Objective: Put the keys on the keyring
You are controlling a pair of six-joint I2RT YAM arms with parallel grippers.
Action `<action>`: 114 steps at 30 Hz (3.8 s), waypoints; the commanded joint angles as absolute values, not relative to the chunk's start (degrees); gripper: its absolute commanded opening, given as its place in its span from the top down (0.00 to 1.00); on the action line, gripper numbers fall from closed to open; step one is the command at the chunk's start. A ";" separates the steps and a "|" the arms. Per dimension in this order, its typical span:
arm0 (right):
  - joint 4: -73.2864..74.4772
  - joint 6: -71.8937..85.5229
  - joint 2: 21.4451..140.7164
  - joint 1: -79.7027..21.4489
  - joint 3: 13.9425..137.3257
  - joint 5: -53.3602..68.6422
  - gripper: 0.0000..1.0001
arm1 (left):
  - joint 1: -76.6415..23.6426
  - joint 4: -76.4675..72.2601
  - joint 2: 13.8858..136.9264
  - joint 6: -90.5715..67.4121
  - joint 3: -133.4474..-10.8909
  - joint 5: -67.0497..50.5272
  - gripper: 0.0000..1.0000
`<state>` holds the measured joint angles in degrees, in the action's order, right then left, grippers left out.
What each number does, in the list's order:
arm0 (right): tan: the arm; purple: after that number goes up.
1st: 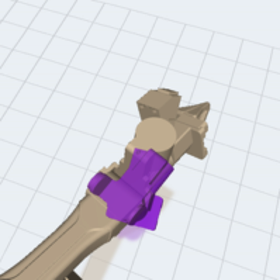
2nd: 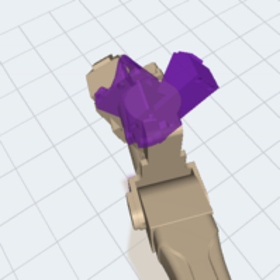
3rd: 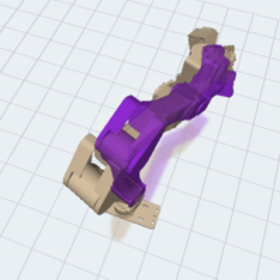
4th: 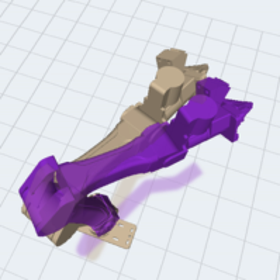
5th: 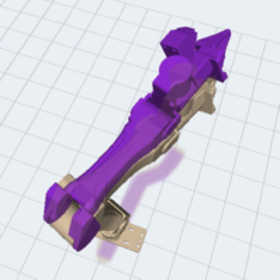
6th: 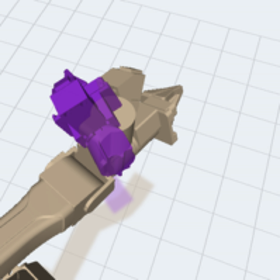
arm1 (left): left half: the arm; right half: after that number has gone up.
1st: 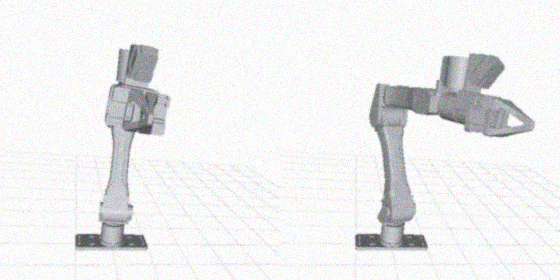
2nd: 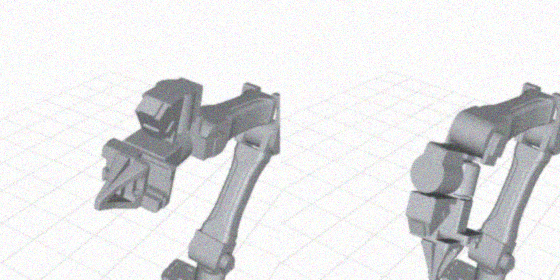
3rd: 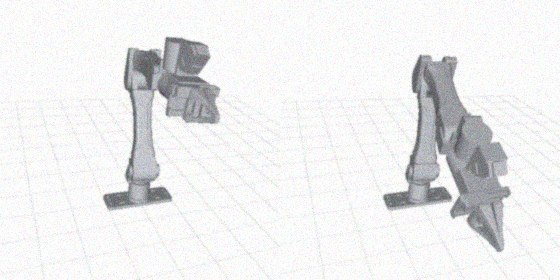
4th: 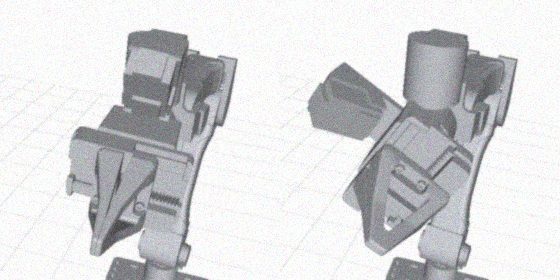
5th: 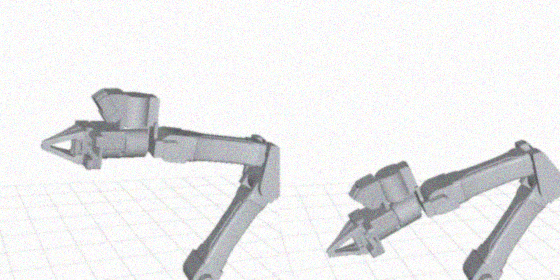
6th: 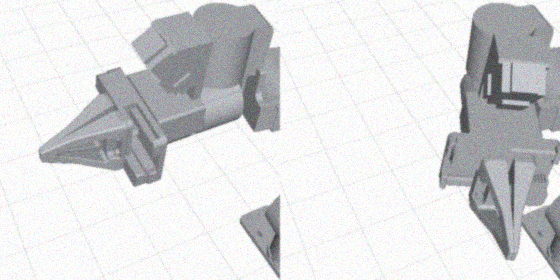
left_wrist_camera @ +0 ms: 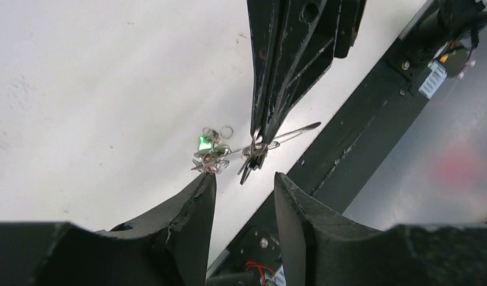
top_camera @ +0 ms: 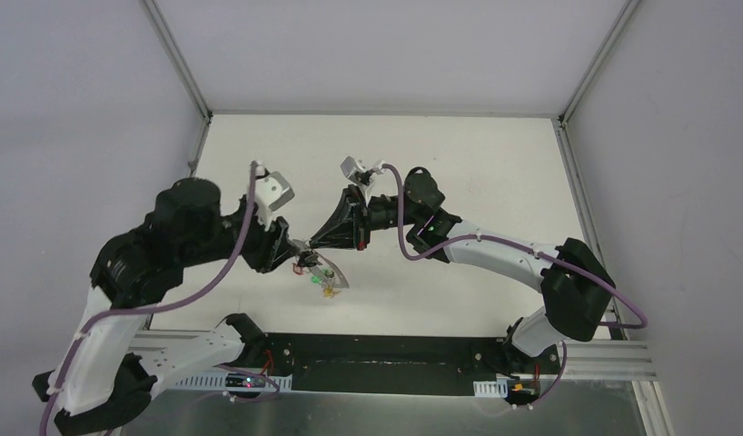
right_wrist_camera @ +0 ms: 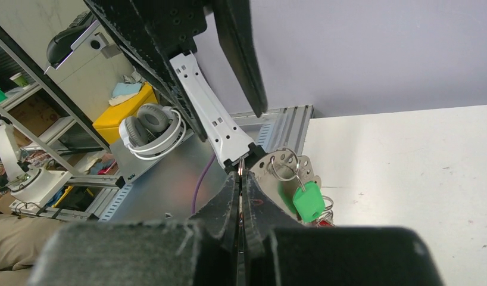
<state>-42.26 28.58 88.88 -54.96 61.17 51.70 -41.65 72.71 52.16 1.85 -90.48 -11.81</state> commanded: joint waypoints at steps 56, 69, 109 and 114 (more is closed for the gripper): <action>-49.93 27.67 84.62 -55.11 60.20 56.04 0.70 | -41.84 33.54 26.80 -5.02 -58.67 -20.59 1.00; -38.67 20.03 78.49 -53.82 56.96 47.07 0.36 | -41.79 50.65 39.41 -9.49 -72.11 -13.76 1.00; -41.47 23.67 86.26 -54.32 57.38 53.53 0.79 | -41.83 76.03 62.40 4.98 -92.30 -22.70 1.00; -41.81 23.77 85.72 -54.40 57.01 54.08 0.75 | -41.84 76.03 62.24 5.01 -92.11 -22.25 1.00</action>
